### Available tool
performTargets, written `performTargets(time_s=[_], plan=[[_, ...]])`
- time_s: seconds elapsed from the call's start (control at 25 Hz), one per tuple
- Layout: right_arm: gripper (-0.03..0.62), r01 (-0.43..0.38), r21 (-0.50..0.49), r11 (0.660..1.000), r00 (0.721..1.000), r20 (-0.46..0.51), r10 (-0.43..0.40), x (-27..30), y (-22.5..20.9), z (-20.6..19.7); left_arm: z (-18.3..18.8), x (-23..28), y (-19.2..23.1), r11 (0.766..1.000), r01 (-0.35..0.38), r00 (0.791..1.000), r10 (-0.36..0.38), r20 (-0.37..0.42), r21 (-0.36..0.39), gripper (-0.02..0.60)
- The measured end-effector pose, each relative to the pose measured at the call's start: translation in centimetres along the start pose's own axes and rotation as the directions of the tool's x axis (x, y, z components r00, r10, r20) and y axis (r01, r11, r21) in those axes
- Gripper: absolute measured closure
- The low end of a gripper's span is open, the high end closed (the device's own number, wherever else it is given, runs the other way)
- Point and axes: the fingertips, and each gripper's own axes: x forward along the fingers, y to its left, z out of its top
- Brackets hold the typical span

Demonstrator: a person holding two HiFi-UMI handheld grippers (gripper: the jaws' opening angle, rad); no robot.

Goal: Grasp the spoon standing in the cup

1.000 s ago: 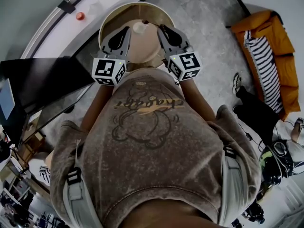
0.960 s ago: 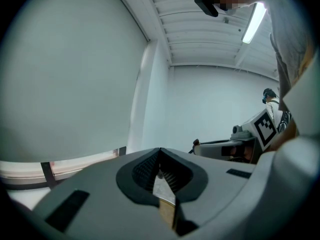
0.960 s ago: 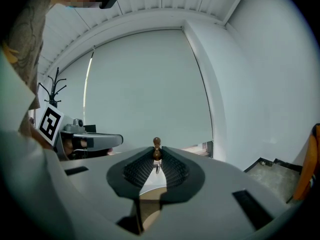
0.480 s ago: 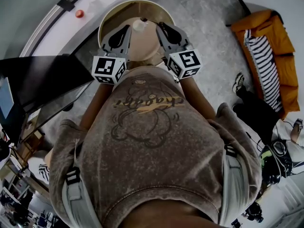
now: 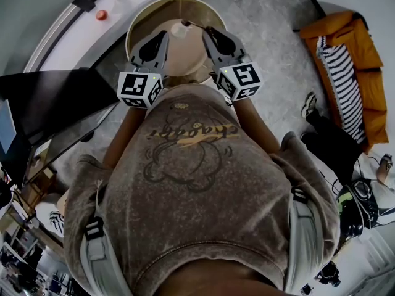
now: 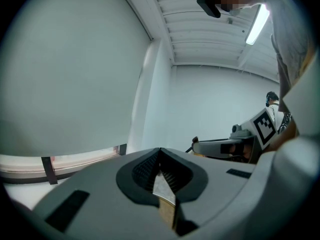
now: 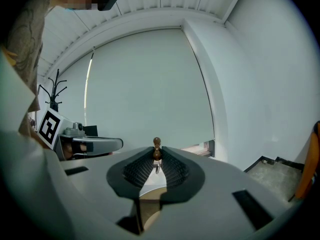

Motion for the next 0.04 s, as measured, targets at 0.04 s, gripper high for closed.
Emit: performTargets(time_s=[0.04], plan=[[0.534, 0.0, 0.001, 1.0, 1.0, 0.0, 0.0, 0.03, 0.02, -0.04, -0.04, -0.03, 0.07, 1.0, -0.001, 1.0, 0.001, 0.0, -0.005, 0.565]])
